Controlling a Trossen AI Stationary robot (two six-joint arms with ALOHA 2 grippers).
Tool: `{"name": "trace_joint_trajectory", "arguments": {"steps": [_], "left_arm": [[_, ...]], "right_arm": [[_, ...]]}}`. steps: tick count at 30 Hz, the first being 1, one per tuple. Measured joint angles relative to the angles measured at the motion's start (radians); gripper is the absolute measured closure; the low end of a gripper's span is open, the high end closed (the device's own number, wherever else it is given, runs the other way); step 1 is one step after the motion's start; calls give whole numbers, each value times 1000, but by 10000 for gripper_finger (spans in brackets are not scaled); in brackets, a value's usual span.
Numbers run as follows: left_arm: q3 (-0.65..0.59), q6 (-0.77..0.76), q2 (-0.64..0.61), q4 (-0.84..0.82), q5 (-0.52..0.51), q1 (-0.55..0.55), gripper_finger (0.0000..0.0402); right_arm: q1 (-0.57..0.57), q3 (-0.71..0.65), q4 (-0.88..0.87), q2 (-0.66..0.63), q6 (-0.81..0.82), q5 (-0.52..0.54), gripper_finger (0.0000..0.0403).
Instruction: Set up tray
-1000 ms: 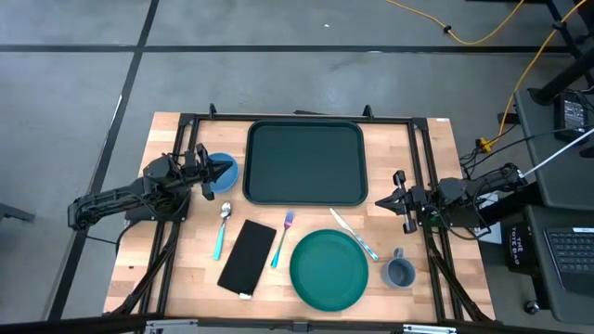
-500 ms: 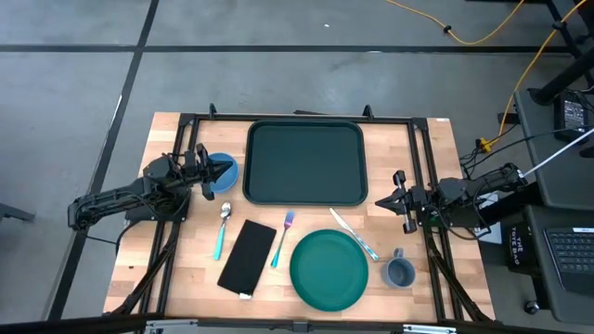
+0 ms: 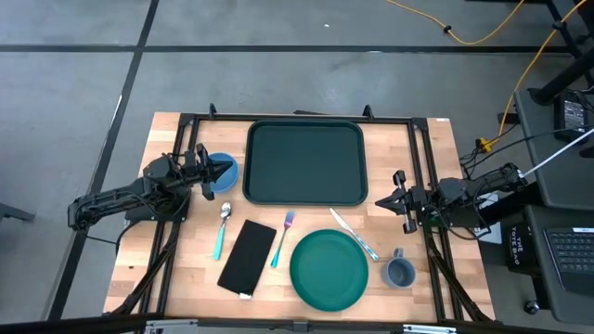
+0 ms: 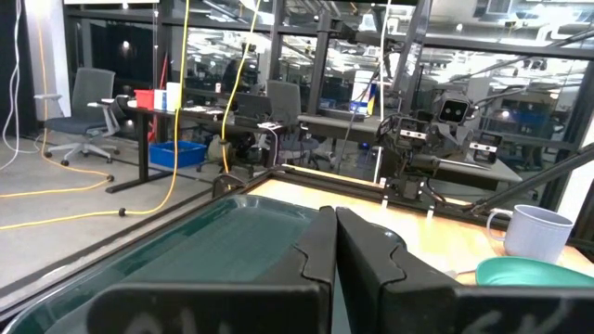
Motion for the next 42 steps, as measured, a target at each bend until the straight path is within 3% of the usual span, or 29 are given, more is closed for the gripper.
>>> {"name": "trace_joint_trajectory", "arguments": {"steps": [14, 26, 32, 42], "left_arm": [[0, 0, 0, 0, 0, 0, 398], [0, 5, 0, 0, 0, 0, 398], [17, 25, 11, -1, 66, 0, 399], [114, 55, 224, 25, 57, 0, 400]], "right_arm": [[0, 0, 1, 0, -4, 7, 391], [0, 0, 26, 0, 32, 198, 391], [0, 24, 20, 8, 21, 388, 391], [0, 182, 2, 208, -27, 455, 391]]}}
